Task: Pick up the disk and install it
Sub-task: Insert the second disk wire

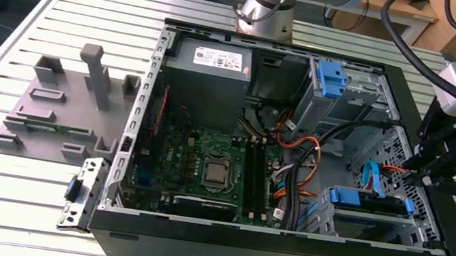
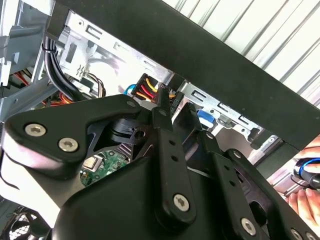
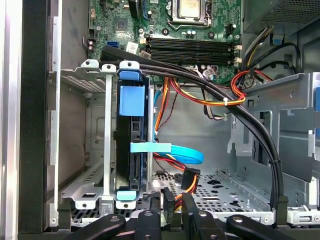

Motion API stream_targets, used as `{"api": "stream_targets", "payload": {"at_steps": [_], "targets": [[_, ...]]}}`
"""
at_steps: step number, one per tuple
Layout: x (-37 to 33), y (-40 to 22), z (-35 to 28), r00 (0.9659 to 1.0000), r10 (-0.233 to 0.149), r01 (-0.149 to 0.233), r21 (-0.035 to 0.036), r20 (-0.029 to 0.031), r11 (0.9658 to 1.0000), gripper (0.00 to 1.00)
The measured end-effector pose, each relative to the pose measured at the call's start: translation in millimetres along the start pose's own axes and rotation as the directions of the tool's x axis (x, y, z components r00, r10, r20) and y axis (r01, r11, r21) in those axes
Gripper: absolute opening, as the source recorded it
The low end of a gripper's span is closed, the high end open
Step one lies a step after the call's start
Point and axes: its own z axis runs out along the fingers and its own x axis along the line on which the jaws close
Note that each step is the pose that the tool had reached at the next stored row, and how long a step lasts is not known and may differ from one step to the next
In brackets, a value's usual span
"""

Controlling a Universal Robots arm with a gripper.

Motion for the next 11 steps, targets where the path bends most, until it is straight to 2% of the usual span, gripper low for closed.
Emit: {"api": "stream_targets", "payload": {"at_steps": [6,11], "targets": [[0.1,9.3,1.1,1.0,0.0,0.0,0.0029,-0.0008,1.0,0.31],[0.1,9.4,1.1,1.0,0.0,0.0,0.0031,-0.002,1.0,0.31]]}}
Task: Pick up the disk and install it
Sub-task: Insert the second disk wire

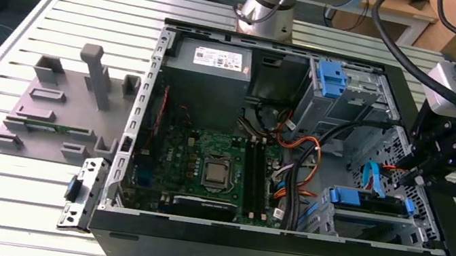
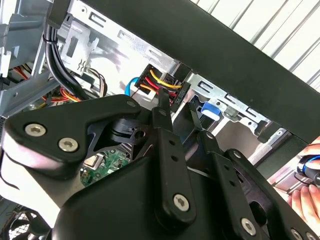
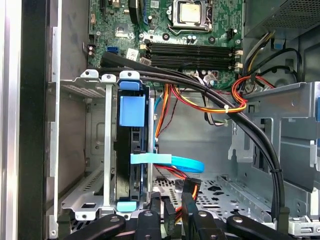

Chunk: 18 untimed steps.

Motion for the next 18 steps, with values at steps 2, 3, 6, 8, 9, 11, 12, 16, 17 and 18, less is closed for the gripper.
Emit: {"api": "stream_targets", "payload": {"at_steps": [2,3,6,8,9,11,12,16,17,18], "targets": [[0.0,0.0,0.0,1.0,0.0,0.0,0.0,-0.0001,1.0,0.31],[0.0,0.0,0.0,1.0,0.0,0.0,0.0,-0.0001,1.0,0.31],[0.0,0.0,0.0,1.0,0.0,0.0,0.0,-0.0002,1.0,0.31],[0.0,0.0,0.0,1.0,0.0,0.0,0.0,-0.0002,1.0,0.29],[0.0,0.0,0.0,1.0,0.0,0.0,0.0,-0.0003,1.0,0.22],[0.0,0.1,0.0,1.0,0.0,0.0,0.0,-0.0003,1.0,0.22],[-0.1,0.7,0.0,1.0,0.0,0.0,0.0,-0.0003,1.0,0.22],[0.2,9.7,0.0,1.0,0.0,0.0,0.0042,0.0,1.0,0.22],[0.5,10.4,0.0,1.0,0.0,0.0,0.0049,-0.0001,1.0,0.22],[1.1,10.6,-0.1,1.0,0.0,0.0,0.0052,-0.0002,1.0,0.22]]}}
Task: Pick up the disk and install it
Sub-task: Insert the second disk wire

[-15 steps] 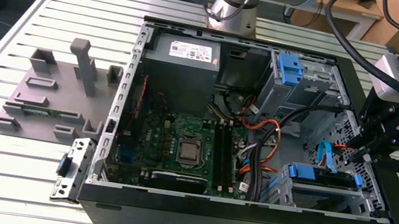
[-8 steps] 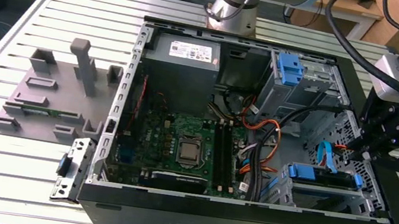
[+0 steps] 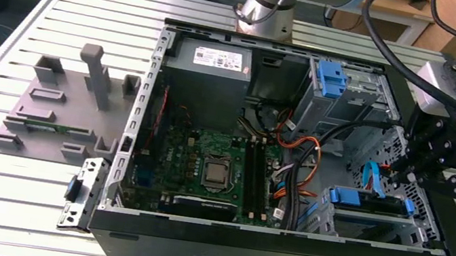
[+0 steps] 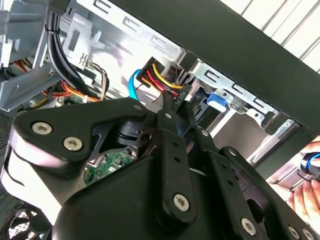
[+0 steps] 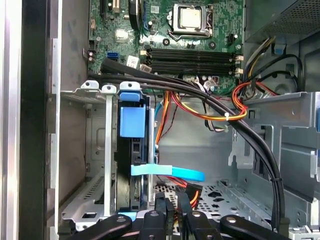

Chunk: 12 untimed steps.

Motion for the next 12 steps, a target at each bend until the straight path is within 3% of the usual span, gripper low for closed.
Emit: {"api": "stream_targets", "payload": {"at_steps": [6,12], "targets": [[7.9,0.7,-0.6,1.0,0.0,0.0,0.0014,0.0,1.0,0.22],[15.9,5.0,-1.2,1.0,-0.001,0.0,0.0074,0.0016,1.0,0.22]]}}
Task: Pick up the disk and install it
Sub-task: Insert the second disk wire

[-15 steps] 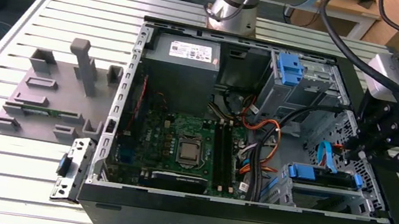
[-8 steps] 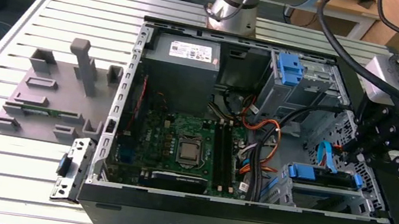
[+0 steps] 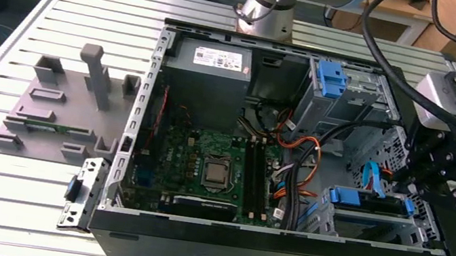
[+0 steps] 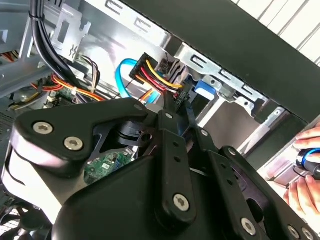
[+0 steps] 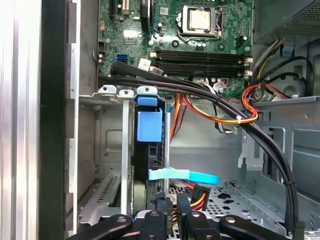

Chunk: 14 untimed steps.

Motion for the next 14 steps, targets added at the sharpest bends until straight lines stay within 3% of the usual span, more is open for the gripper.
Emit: {"api": "stream_targets", "payload": {"at_steps": [8,14], "targets": [[10.9,6.7,-0.8,1.0,-0.001,0.001,0.0084,0.0014,1.0,0.22],[16.4,7.0,0.1,1.0,-0.001,0.001,0.0088,0.0015,1.0,0.22]]}}
